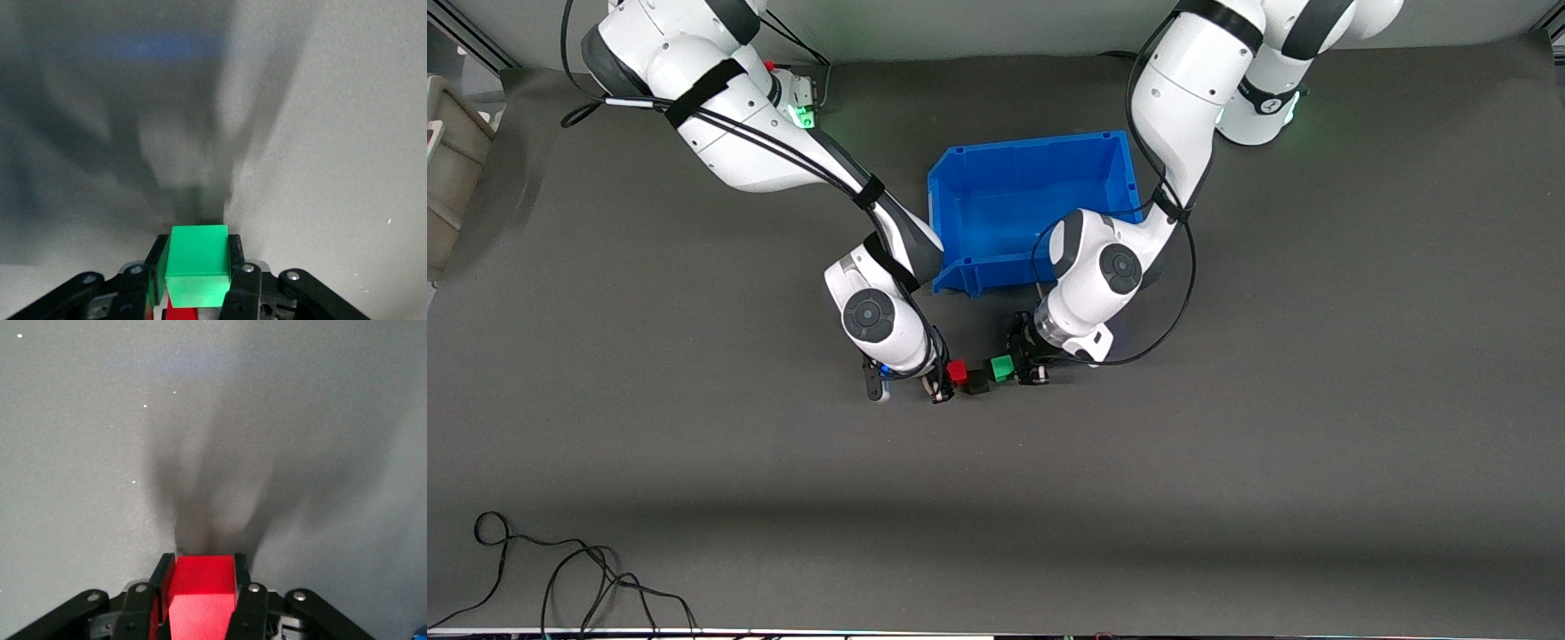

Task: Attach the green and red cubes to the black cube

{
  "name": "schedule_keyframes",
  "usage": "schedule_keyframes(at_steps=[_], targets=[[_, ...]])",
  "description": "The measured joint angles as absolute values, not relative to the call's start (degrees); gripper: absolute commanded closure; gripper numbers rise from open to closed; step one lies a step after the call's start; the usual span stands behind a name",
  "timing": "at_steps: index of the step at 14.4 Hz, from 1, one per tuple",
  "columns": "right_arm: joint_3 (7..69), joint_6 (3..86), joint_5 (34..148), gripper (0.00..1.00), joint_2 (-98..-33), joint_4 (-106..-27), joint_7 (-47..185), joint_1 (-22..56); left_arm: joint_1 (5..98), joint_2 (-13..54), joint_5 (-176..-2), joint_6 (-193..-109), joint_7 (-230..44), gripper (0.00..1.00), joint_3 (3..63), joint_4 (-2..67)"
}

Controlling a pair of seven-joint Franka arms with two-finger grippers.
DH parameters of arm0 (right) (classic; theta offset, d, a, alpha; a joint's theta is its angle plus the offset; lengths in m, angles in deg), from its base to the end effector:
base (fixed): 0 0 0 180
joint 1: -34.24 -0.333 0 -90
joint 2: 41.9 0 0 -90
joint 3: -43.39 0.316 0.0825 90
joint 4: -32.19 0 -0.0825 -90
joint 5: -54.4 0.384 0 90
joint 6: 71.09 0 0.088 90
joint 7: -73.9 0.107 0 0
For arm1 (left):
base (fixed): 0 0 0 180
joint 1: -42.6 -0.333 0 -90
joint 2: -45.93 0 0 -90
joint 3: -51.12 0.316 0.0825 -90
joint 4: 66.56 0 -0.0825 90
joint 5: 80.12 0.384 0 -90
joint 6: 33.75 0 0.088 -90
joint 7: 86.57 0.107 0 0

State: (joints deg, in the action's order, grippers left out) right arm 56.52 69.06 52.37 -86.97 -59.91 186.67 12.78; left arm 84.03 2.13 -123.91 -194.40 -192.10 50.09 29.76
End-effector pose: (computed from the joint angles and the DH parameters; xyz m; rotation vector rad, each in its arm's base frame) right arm 0.5877 0.3793 0.1812 -2.3085 1.9627 0.1669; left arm 0.5378 -0.4453 0.1840 1.6830 2.1012 -0.3811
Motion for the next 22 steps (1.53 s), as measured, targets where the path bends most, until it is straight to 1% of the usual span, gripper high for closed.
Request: schedule_keyframes(at_steps=[7, 8, 9, 10, 11, 15, 16, 17, 18, 20, 22], targets=[[56.47, 70.44, 52.36, 0.86, -87.02, -59.84, 189.09, 12.48, 84.69, 0.44, -123.48, -194.4, -192.1, 0.73, 50.62, 27.81], [56.45, 70.44, 52.36, 0.76, -87.06, -59.84, 189.09, 12.34, 84.69, 0.29, -123.48, -194.4, -192.1, 0.73, 50.74, 27.76], [56.45, 70.44, 52.36, 0.35, -87.15, -59.84, 189.09, 12.21, 84.67, 0.16, -123.48, -194.4, -192.1, 0.73, 50.9, 27.68], [56.45, 70.44, 52.36, 0.14, -87.2, -59.85, 189.11, 12.08, 84.65, 0.01, -123.48, -194.4, -192.1, 0.73, 51.05, 27.52], [56.49, 70.49, 52.36, 0.0, -87.21, -59.84, 189.17, 11.95, 84.61, -0.12, -123.48, -194.4, -192.1, 0.73, 51.12, 27.21], [56.47, 70.69, 52.36, 0.0, -87.13, -59.15, 189.23, 11.42, 84.65, -0.58, -123.46, -194.41, -192.1, 0.73, 51.1, 25.77], [56.29, 70.75, 52.35, 0.0, -86.8, -58.54, 189.23, 11.49, 84.65, -0.64, -123.46, -194.41, -192.1, 0.63, 51.1, 25.74], [56.05, 70.75, 52.34, 0.0, -85.94, -58.13, 189.18, 11.69, 84.65, -0.67, -123.44, -194.4, -192.1, 0.08, 51.1, 25.73], [55.73, 70.63, 52.34, 0.0, -84.45, -58.03, 189.13, 12.12, 84.65, -0.69, -123.26, -194.41, -192.09, 0.0, 51.1, 25.73], [55.54, 69.64, 52.33, 0.0, -80.03, -58.85, 188.93, 14.02, 84.64, -0.74, -121.56, -194.4, -192.09, 0.0, 51.12, 25.74], [55.48, 67.51, 52.3, 0.0, -74.73, -61.68, 187.26, 16.57, 84.39, -0.75, -120.68, -194.37, -192.09, 0.0, 51.39, 25.75]])
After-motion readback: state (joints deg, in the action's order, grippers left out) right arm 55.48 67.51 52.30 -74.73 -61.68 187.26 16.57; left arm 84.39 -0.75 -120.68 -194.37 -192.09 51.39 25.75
